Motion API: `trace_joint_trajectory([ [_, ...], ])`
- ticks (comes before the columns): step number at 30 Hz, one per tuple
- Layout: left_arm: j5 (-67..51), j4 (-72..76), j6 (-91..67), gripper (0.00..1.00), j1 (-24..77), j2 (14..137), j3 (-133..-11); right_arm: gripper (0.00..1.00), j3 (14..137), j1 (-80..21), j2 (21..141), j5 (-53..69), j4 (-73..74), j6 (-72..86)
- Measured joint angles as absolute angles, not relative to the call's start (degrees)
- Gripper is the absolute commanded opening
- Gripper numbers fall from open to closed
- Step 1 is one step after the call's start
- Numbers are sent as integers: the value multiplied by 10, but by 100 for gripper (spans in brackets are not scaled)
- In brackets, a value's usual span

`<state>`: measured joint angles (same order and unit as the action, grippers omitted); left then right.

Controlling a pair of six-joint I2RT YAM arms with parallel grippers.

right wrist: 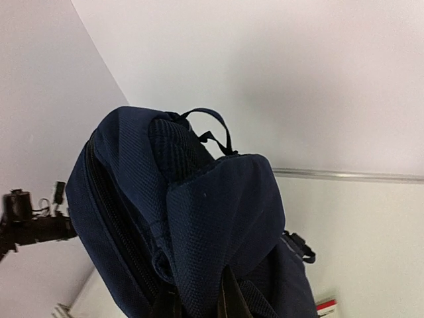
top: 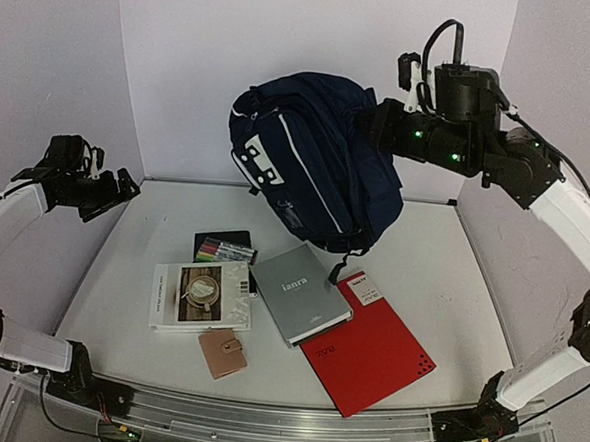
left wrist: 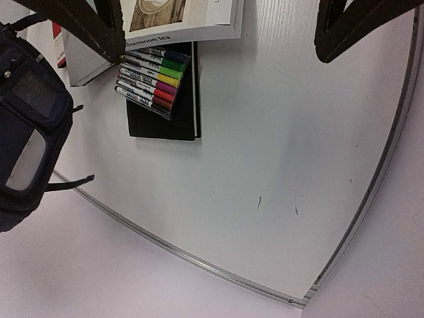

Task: Pack the student bag
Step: Place the student bag at the center of the board.

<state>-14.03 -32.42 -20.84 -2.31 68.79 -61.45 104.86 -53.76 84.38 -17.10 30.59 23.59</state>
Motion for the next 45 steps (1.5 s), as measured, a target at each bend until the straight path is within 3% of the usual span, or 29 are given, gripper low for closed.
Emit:
trace_joint_trajectory([
  [5, -145, -324, -209, 100, -23, 688, -615, 0, 1011, -540, 811, -140, 295, 354],
  [11, -150, -324, -209, 100, -23, 688, -615, 0, 890, -541, 733, -192, 261, 444],
  [12, -150, -324, -209, 100, -23, 688, -615, 4, 871, -540, 718, -207, 253, 458],
  [19, -154, -324, -209, 100, -23, 688, -615, 73, 736, -538, 637, -330, 206, 511],
  [25, -155, -324, -209, 100, -23, 688, -615, 95, 677, -537, 622, -413, 218, 521],
  [35, -162, -324, -209, 100, -23, 688, -615, 98, 667, -536, 570, -495, 312, 479],
  [45, -185, -324, -206, 100, -23, 699, -615, 98, 723, -537, 762, -348, 317, 320],
])
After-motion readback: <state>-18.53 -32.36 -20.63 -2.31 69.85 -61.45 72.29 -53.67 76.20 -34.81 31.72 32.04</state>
